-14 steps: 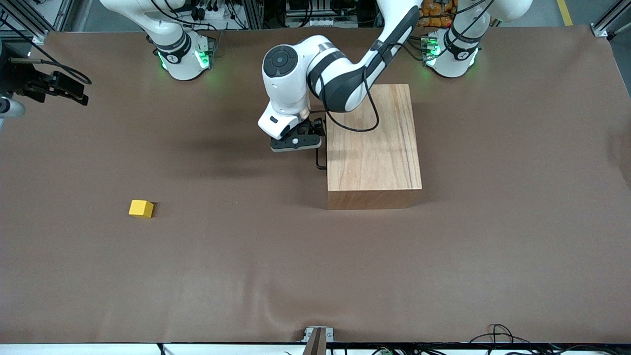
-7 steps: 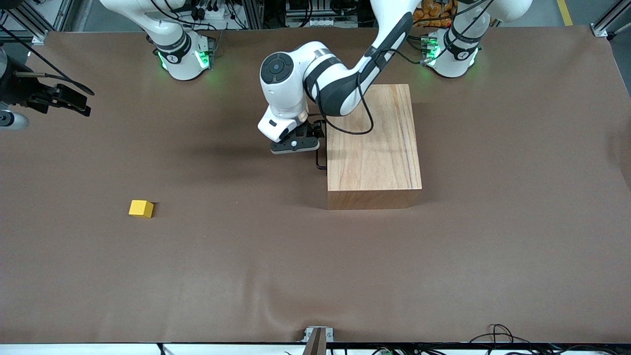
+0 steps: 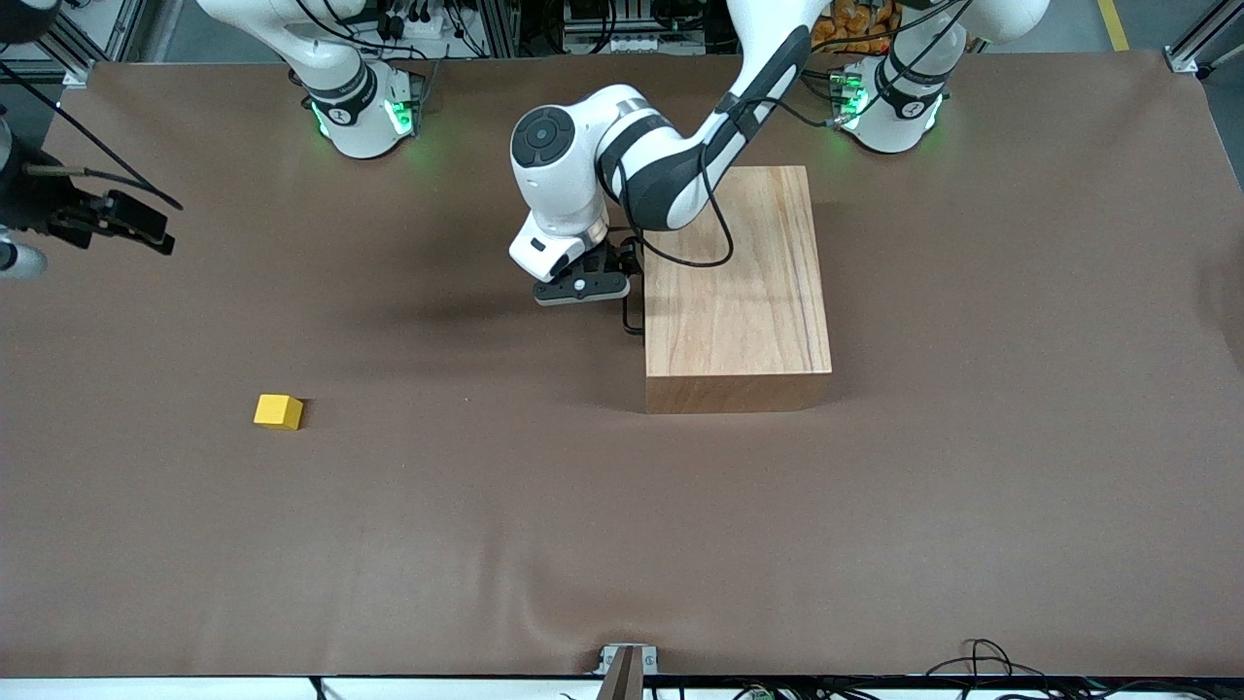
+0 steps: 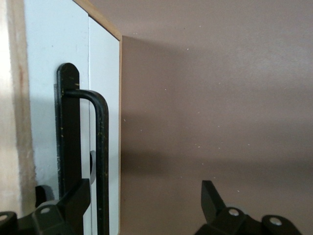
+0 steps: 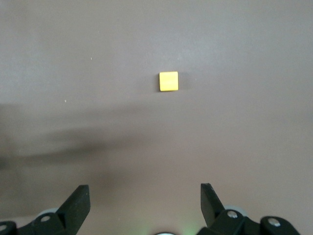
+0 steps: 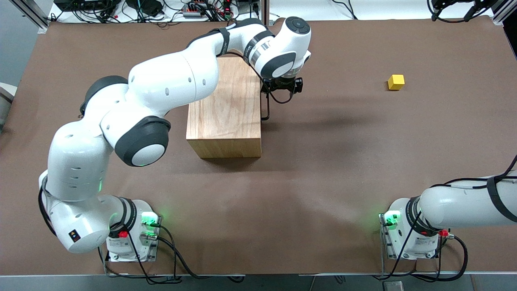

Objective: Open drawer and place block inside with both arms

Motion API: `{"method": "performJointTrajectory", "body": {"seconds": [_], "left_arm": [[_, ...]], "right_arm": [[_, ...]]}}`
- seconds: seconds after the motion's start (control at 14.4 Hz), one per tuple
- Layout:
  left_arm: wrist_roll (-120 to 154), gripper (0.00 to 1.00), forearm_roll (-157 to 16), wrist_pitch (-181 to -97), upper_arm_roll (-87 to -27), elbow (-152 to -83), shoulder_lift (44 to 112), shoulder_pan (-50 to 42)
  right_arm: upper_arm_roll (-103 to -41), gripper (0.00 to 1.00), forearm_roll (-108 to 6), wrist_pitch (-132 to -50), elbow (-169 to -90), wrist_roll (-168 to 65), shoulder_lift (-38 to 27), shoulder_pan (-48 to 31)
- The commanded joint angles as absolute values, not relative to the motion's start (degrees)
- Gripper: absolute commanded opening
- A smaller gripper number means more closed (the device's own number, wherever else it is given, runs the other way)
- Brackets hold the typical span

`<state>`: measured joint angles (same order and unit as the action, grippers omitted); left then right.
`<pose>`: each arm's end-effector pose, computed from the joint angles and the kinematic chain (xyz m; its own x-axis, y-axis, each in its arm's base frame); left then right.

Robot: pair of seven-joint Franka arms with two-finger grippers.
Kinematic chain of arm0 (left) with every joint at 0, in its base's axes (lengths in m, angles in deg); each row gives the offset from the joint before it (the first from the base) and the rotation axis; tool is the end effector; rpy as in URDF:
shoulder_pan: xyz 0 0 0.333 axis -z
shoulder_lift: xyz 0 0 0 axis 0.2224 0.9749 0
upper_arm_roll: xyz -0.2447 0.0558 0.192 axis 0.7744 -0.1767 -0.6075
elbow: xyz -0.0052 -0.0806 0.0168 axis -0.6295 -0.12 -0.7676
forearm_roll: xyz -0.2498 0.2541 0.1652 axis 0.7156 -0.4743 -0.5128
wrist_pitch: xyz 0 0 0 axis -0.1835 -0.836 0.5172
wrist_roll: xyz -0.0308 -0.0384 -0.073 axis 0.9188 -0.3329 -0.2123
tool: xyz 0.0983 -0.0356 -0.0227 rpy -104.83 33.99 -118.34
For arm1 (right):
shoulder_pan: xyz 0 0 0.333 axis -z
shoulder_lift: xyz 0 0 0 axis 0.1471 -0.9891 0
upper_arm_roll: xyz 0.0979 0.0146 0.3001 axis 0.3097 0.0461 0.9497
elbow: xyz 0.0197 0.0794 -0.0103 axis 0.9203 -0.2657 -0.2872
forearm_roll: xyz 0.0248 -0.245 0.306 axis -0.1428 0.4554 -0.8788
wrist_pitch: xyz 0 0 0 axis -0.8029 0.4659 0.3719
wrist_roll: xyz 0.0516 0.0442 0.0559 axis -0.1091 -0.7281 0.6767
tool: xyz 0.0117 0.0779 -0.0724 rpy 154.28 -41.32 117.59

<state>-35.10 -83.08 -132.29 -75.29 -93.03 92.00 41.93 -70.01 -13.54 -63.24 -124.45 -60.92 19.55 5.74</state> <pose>0.4250 -0.5915 0.3298 0.9992 0.0397 0.0094 0.0404 -0.9946 -0.0951 0.5413 -0.0088 0.6047 0.9929 -0.0886 -0.0787 -0.0876 -0.9960 0.0161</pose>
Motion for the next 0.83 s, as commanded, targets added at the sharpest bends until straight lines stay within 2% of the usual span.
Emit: {"method": "performJointTrajectory", "body": {"seconds": [0.0,0.28,0.49,0.76], "left_arm": [[-34.4,1.0,-85.2,-131.2,-75.7,-91.5,94.0,43.5],[-34.3,1.0,-85.4,-131.2,-75.7,-91.5,94.2,43.8],[-34.1,1.0,-85.7,-130.8,-75.7,-91.6,94.3,44.0],[-32.6,1.0,-85.9,-127.1,-75.6,-91.6,93.8,44.0]], "right_arm": [[-69.5,1.0,-13.3,-64.9,-124.0,-61.4,17.5,5.5],[-69.5,1.0,-13.3,-67.0,-124.3,-59.5,14.2,6.5],[-69.5,1.0,-13.3,-66.2,-125.8,-59.6,14.1,6.3],[-69.5,1.0,-13.2,-67.0,-126.0,-60.0,12.4,6.2]]}}
